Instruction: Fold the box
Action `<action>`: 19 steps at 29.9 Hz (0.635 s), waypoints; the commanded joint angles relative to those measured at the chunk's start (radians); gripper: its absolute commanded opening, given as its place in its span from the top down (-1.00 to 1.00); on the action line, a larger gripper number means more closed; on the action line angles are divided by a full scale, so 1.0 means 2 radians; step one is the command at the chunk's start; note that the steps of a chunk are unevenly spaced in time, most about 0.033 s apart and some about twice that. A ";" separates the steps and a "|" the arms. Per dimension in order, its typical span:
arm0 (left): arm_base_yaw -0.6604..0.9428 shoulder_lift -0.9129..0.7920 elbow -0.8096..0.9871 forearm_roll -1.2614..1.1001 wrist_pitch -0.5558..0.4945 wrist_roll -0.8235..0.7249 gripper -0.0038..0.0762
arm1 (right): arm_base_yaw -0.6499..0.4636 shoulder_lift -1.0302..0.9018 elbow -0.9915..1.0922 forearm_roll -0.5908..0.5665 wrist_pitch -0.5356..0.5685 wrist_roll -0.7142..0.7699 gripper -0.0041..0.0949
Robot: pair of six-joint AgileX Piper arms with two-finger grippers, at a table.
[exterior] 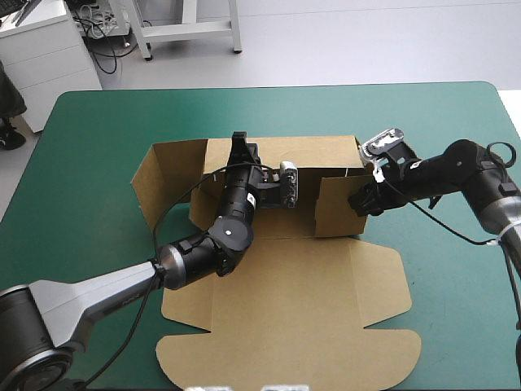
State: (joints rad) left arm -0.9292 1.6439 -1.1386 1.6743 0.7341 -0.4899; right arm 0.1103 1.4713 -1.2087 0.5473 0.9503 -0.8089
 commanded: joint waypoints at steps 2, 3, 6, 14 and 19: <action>0.000 -0.021 -0.013 0.034 0.035 -0.017 0.98 | 0.022 -0.020 -0.011 -0.007 -0.015 0.032 -0.10; 0.000 -0.021 -0.013 0.034 0.035 -0.017 0.98 | 0.025 -0.021 -0.011 -0.007 -0.015 0.036 -0.10; 0.000 -0.021 -0.013 0.034 0.033 -0.024 0.98 | 0.034 -0.026 -0.011 -0.012 -0.038 0.052 -0.10; 0.000 -0.021 -0.013 0.034 0.032 -0.030 0.98 | 0.042 -0.030 0.004 -0.011 -0.105 0.052 -0.10; 0.000 -0.021 -0.013 0.034 0.026 -0.031 0.98 | 0.044 -0.030 0.037 0.010 -0.159 0.019 -0.09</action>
State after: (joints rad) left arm -0.9273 1.6441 -1.1382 1.6817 0.7499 -0.5309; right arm 0.1954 1.4495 -1.1414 0.5107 0.7270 -0.7201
